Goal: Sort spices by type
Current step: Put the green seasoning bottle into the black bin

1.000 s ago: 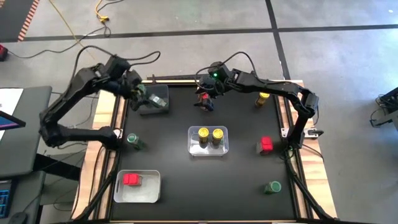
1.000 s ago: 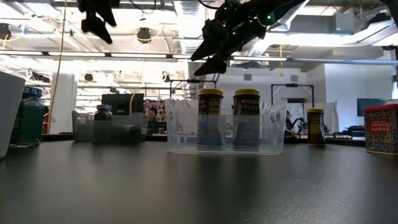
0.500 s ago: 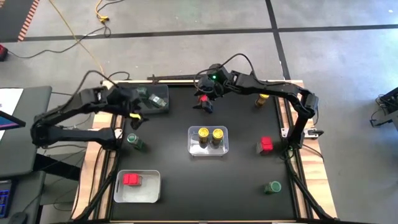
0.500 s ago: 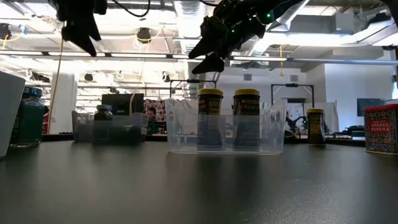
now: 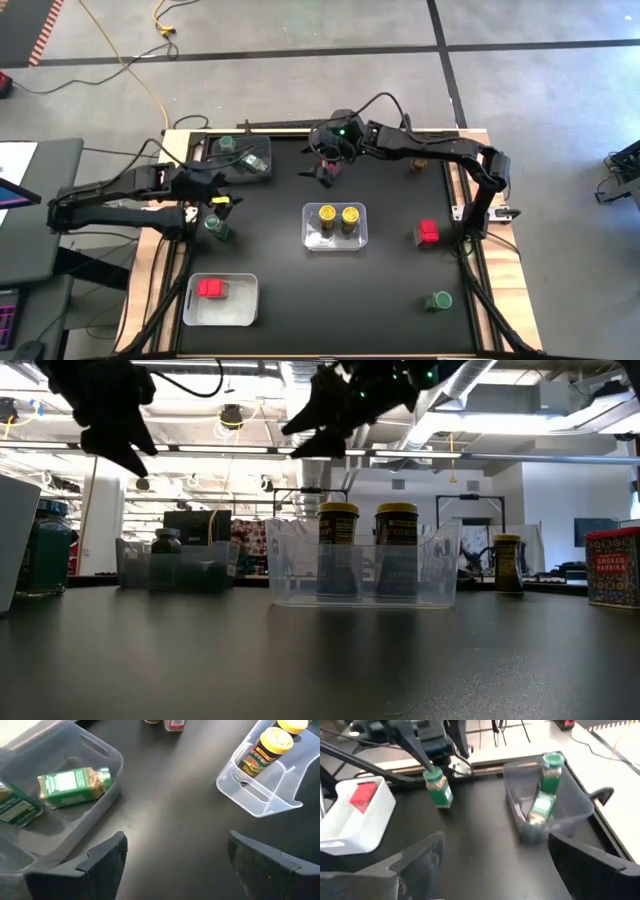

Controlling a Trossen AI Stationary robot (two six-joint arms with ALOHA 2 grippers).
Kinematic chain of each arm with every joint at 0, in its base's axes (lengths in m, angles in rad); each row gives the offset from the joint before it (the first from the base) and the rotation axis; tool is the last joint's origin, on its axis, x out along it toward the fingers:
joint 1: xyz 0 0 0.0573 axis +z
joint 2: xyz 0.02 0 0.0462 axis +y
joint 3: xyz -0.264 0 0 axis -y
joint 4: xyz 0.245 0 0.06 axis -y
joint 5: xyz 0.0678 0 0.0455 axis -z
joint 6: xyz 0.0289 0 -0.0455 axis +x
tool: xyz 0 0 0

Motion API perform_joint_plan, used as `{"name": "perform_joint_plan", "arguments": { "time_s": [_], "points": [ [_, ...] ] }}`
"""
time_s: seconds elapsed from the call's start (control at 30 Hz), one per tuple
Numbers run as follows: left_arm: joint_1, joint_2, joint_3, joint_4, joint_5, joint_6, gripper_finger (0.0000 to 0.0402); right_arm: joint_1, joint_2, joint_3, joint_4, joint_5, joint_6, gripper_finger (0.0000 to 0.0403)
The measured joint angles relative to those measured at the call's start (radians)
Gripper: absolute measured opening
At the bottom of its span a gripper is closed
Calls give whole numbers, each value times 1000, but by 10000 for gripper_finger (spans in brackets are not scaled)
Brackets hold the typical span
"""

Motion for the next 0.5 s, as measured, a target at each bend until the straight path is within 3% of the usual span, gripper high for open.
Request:
{"name": "perform_joint_plan", "arguments": {
  "time_s": [0.17,0.3,0.5],
  "points": [
    [-30,-78,-57,-2,-58,-30,323,18,0,90,-30,118,43,373],
    [-30,-121,-100,0,-63,-46,323,10,0,169,-35,130,51,370],
    [-30,-134,-127,-1,-63,-67,323,25,138,351,-82,165,92,370]
  ]
}}
